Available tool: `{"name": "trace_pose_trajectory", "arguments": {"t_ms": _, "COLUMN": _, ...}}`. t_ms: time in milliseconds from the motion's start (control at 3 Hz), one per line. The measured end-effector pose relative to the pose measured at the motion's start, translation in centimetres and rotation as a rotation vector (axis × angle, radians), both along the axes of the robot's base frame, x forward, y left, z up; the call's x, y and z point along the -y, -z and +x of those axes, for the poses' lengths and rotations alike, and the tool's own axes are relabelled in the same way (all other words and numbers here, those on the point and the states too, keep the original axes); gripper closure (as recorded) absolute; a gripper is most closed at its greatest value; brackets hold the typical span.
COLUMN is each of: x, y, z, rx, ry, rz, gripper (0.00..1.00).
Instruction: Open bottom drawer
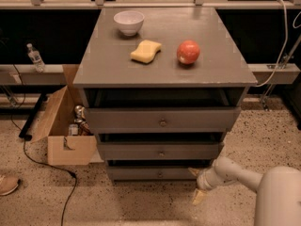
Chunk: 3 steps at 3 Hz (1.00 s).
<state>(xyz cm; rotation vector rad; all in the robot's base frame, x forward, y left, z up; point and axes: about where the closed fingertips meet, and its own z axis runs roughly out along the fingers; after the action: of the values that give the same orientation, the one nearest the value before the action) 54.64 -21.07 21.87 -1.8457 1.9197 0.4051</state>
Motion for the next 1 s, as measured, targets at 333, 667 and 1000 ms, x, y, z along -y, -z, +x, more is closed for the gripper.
{"name": "trace_pose_trajectory", "arguments": {"t_ms": 333, "x": 0.6, "y": 0.6, "z": 1.7, "rx": 0.055, "ry": 0.033, "rz": -0.085, "gripper": 0.00}}
{"name": "trace_pose_trajectory", "arguments": {"t_ms": 667, "x": 1.0, "y": 0.6, "z": 3.2, "rx": 0.102, "ry": 0.060, "rz": -0.133, "gripper": 0.00}}
{"name": "trace_pose_trajectory", "arguments": {"t_ms": 1000, "x": 0.6, "y": 1.9, "z": 4.8, "rx": 0.103, "ry": 0.072, "rz": -0.134, "gripper": 0.00}}
